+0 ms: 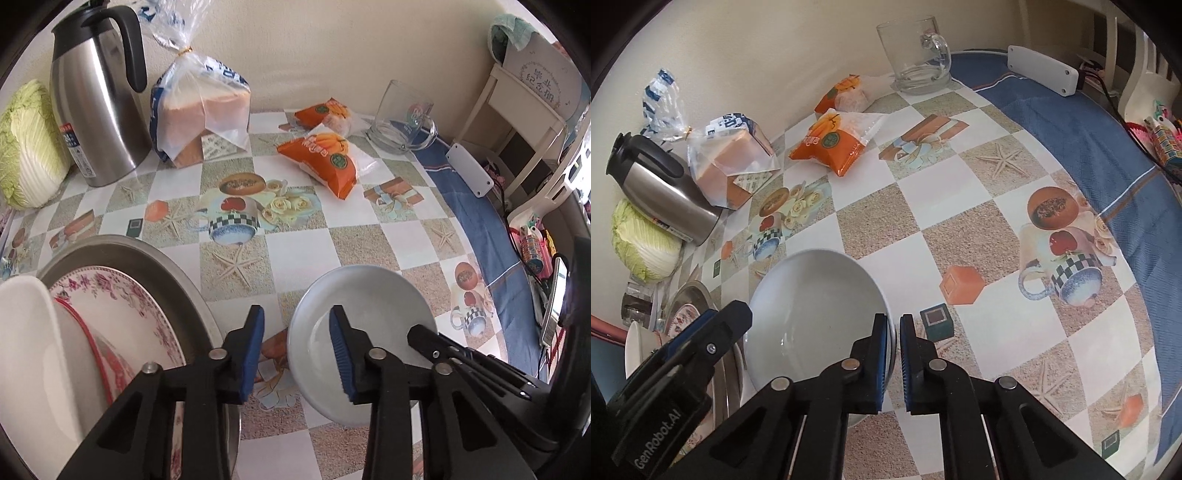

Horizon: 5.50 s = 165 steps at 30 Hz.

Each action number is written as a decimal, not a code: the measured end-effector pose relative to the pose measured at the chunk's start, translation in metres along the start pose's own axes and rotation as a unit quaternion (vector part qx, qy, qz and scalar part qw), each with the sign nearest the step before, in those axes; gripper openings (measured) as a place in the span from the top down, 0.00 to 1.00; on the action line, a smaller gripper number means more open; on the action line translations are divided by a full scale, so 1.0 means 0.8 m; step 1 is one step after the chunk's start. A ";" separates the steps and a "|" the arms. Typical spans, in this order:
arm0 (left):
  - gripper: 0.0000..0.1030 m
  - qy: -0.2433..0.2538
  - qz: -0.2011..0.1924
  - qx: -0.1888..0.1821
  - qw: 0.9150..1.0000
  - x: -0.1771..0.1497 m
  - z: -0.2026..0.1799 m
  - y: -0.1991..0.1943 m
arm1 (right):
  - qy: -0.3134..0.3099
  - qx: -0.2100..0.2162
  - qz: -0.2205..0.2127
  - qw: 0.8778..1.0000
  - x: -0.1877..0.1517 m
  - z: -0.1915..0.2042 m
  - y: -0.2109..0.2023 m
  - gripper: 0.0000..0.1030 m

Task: Organize plates and bowls
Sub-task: 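Close both grippers on the round white bowl rim, then lift the round white bowl with both grippers and carry it over the basin, then lower the round white bowl with both grippers onto the white square bowl, then open both grippers to release the round white bowl, then withdraw both grippers back from the dish stack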

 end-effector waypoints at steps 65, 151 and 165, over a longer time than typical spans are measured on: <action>0.90 -0.070 -0.123 0.010 0.990 0.006 0.093 -0.166 | -0.100 0.058 -0.087 0.989 -0.016 0.141 -0.132 0.92; 0.06 -0.192 -0.110 0.120 0.968 -0.078 0.257 -0.204 | -0.193 0.081 -0.073 0.975 -0.081 0.250 -0.105 0.11; 0.06 -0.152 -0.094 0.171 0.969 -0.116 0.246 -0.209 | -0.208 0.072 -0.089 0.971 -0.115 0.239 -0.121 0.00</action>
Point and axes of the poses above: each gripper's, at about its wrist camera, not at the fingertips, and y roughly the way its jaws point, z to its left, x to its top, the point moved 1 cm from there along y, roughly the way its jaws point, and after that the axes turned 4 degrees about -z, right-handed, at the moved point
